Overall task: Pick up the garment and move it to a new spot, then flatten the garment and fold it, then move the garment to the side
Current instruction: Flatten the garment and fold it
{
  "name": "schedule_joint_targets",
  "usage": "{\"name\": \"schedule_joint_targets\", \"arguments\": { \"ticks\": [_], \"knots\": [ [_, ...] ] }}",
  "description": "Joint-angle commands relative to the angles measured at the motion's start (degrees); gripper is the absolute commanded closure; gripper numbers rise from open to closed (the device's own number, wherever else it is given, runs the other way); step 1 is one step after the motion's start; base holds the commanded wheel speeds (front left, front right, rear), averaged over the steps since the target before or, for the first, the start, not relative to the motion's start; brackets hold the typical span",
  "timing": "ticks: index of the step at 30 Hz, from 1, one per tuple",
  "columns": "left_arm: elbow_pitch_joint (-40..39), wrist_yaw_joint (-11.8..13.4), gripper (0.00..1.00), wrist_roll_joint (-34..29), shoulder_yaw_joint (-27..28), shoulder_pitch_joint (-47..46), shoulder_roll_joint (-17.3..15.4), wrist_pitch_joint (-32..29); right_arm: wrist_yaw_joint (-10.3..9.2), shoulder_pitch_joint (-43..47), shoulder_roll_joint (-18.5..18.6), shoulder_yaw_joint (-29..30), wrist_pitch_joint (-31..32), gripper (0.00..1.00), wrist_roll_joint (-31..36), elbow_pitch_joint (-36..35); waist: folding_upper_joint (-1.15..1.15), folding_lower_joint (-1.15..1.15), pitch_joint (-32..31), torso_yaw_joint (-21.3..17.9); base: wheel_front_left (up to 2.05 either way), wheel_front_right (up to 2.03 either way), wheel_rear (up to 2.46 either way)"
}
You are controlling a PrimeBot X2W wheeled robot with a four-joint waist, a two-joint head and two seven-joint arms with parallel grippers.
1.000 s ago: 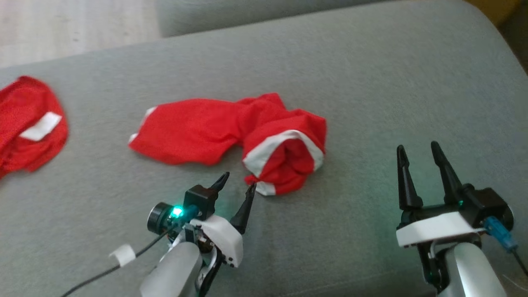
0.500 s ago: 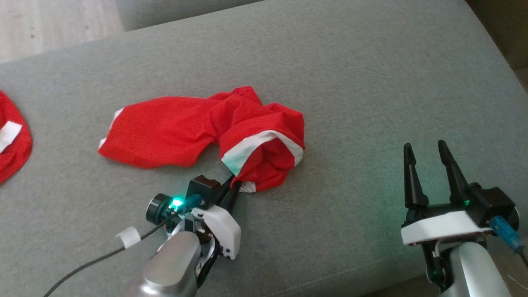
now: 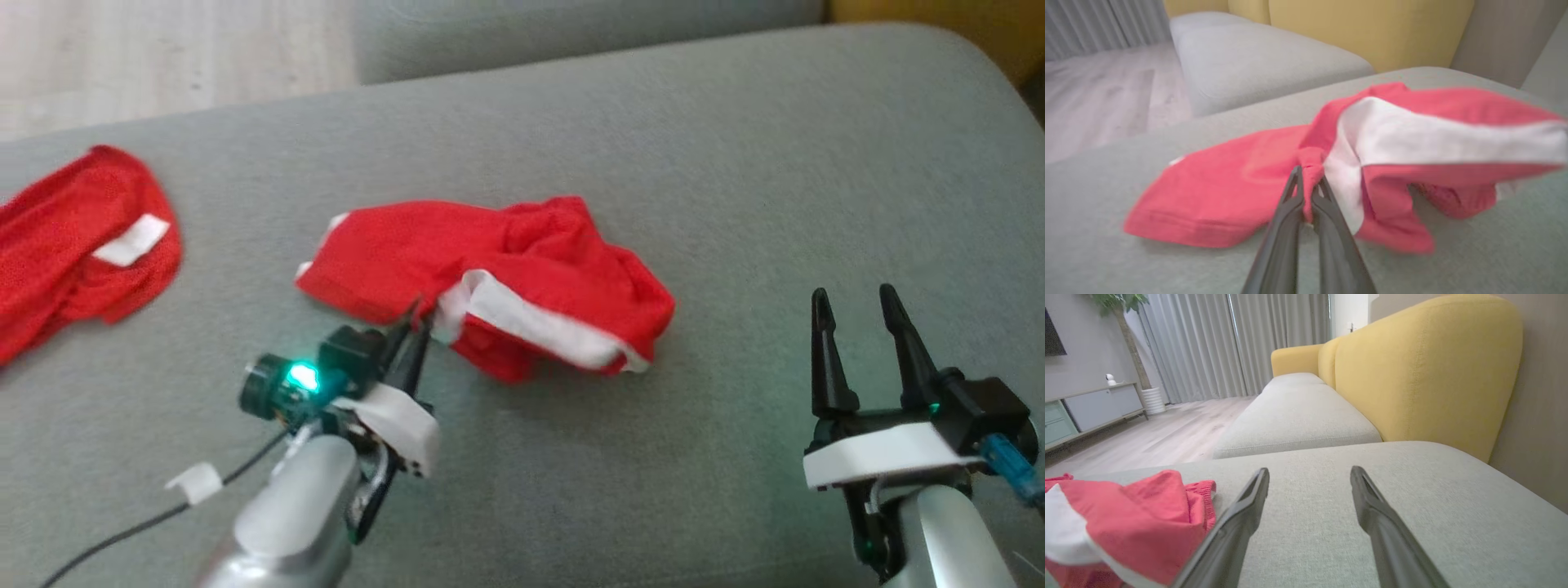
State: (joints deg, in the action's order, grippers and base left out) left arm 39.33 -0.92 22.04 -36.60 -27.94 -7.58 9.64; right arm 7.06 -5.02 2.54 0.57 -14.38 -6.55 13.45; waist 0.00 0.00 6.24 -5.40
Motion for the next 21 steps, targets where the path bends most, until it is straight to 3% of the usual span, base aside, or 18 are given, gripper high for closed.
{"name": "schedule_joint_targets", "arguments": {
  "ticks": [1, 9, 14, 21],
  "knots": [
    [-4.9, 1.2, 1.00, -0.1, 3.1, -1.1, -2.8, -0.2, 0.43, 0.2, 0.3, -1.3, -0.6, 0.00, 0.0, -1.6, 0.00, 0.00, -2.3, 2.5, 0.00, 0.00, 0.00],
    [-14.2, 4.4, 1.00, 2.3, 6.8, 3.7, -8.8, -3.9, 0.43, 1.2, 0.3, -1.5, -0.6, 0.00, -0.2, -1.4, 0.00, 0.00, -3.4, 4.2, 0.00, 0.00, 0.00],
    [-15.5, 5.9, 1.00, 4.3, 9.2, 7.7, -12.4, -6.1, 0.43, 1.3, 0.3, -2.1, -0.6, 0.00, -0.1, -1.2, 0.00, 0.00, -3.3, 4.1, 0.00, 0.00, 0.00],
    [-13.1, 6.4, 1.00, 6.4, 10.0, 11.3, -13.2, -6.9, 0.43, 1.5, 0.3, -2.7, -0.6, 0.00, 0.4, -0.6, 0.00, 0.00, -2.9, 3.1, 0.00, 0.00, 0.00]
  ]
}}
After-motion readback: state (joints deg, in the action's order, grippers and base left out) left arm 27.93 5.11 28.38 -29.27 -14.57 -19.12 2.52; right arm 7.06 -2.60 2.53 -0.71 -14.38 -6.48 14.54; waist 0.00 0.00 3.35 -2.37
